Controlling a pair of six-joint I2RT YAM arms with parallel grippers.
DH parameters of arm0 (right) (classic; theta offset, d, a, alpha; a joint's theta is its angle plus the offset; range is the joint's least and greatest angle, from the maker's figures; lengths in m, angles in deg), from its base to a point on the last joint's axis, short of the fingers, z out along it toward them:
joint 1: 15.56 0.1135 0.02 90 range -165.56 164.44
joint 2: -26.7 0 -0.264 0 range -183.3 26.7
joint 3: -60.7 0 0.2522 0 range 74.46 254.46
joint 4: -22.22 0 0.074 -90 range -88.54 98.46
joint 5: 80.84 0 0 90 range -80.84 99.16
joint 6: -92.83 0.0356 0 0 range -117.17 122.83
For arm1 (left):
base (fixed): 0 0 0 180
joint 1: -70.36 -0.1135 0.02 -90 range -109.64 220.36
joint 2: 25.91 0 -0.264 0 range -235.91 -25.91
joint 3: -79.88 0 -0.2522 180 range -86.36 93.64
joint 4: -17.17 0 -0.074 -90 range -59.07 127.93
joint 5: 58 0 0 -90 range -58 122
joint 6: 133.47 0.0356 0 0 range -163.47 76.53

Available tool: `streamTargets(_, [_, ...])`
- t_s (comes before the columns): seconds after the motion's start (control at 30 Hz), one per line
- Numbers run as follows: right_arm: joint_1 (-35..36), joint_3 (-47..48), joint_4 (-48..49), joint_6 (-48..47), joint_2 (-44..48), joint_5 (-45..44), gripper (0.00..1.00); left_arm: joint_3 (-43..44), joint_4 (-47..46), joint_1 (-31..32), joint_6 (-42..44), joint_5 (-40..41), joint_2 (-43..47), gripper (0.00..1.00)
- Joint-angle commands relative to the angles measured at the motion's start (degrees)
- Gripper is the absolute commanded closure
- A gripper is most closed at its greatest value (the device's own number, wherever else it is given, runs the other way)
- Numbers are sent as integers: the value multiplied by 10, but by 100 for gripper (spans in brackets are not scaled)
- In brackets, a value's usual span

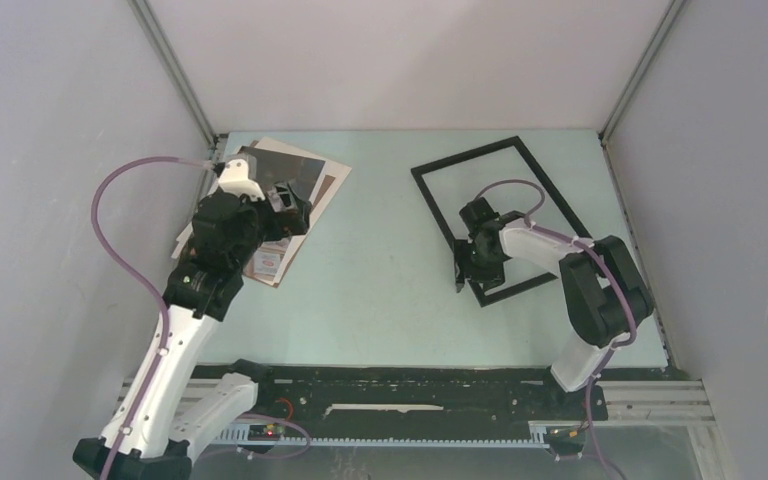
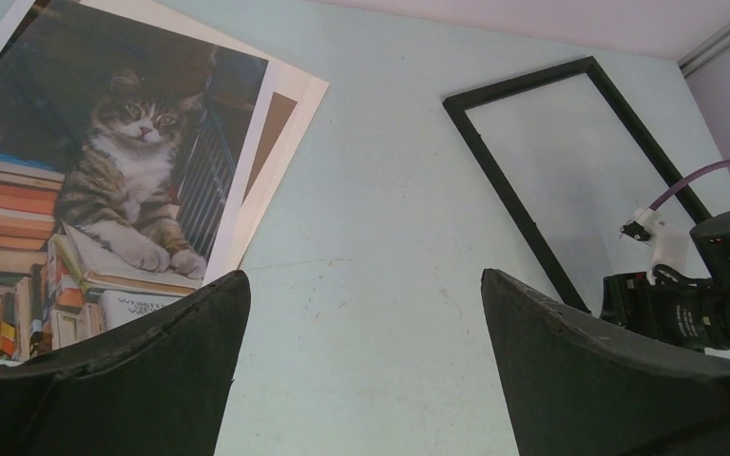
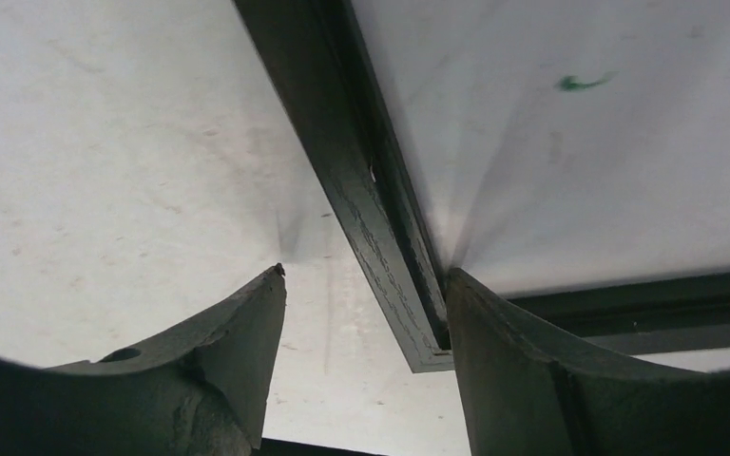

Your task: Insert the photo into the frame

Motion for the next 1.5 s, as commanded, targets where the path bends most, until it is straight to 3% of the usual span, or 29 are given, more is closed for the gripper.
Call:
streamTargets(0.0, [43,-8,42,43,38,95,30,27,-12,2,-12,6,-24,0])
streamTargets(0.1, [91,-9,96,83,40,160,29,29,-2,1,-19,35,-52,0])
streamTargets(0.2, [112,-8,152,126,55,152,26,45,35,-18,-44,72,-121,0])
streamTargets(0.37, [110,31,221,132,92,8,9,58,54,-181,-134,-37,-263,2])
streamTargets(0.47, [110,82,320,163,34,46,5,69,23,-238,-156,-30,-342,1])
streamTargets(0.6, [117,192,441,254,-117,149,9,108,16,-293,-174,-66,-460,0])
streamTargets(0.73, [125,361,397,264,-264,177,12,148,3,-295,-159,-23,-505,0])
streamTargets(0.83, [127,425,377,268,-316,223,14,181,37,-295,-162,-23,-555,0])
streamTargets(1.17, [144,430,431,292,-343,280,17,117,42,-293,-273,-134,-594,0])
streamTargets(1.4, [143,419,425,286,-341,277,17,58,57,-257,-294,-131,-554,0])
streamTargets(1.47, [139,415,426,287,-340,282,17,40,49,-243,-299,-162,-543,0])
